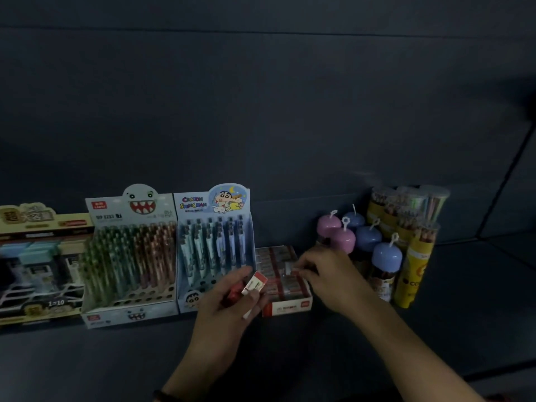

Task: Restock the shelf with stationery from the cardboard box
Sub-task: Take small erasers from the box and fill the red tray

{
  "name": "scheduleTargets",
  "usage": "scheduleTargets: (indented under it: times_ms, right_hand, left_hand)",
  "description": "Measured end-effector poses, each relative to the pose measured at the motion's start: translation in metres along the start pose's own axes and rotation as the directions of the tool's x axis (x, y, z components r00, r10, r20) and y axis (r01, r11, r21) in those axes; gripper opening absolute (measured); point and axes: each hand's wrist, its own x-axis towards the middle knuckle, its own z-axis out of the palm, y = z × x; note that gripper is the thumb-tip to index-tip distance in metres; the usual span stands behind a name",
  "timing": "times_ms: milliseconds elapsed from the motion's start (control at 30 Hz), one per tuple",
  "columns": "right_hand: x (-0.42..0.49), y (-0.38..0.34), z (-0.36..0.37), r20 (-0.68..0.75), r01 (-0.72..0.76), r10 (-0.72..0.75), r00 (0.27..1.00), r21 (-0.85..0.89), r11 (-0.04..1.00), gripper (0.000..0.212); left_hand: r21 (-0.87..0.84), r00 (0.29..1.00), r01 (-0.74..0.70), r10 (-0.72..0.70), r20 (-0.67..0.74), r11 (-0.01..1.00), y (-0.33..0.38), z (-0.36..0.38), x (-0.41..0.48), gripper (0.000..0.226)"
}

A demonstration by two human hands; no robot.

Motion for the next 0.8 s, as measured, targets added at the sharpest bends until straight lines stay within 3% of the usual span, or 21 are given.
scheduleTargets:
  times_ms: [300,533,633,733,800]
  right_hand:
    - [0.008,0.002,0.023,0.011,0.014,-0.013,1.0,-0.103,0.995,0.017]
    - [0.005,0.002,0.017,0.027,-0.011,0.012,1.0,-0.058,0.998,0.02]
    - [-0.002,-0.006,0.006,0.024,-0.069,0.067,0.997,0.103,0.992,0.023]
    - [-0.017,-0.022,0.006,-0.047,0.018,0.001,0.999,0.387,0.922,0.037]
    - [-0.026,-0.031,0.011,-0.075,0.1,-0.074,0.994,0.453,0.886,0.047]
  left_hand:
    - [-0.1,0.997,-0.033,0.025,-0.076,0.994,0.003,-0.001,-0.003,0.031]
    - [-0.131,0.996,0.021,-0.032,-0.083,0.991,0.0,-0.003,-0.002,0.022]
    - [-0.096,0.997,0.009,-0.017,-0.076,0.995,-0.001,-0.002,-0.004,0.023]
    - [-0.077,0.997,-0.006,0.0,-0.072,0.997,-0.002,-0.005,-0.003,0.022]
    - [-0.049,0.997,-0.012,0.008,-0.076,0.999,-0.002,-0.006,-0.003,0.023]
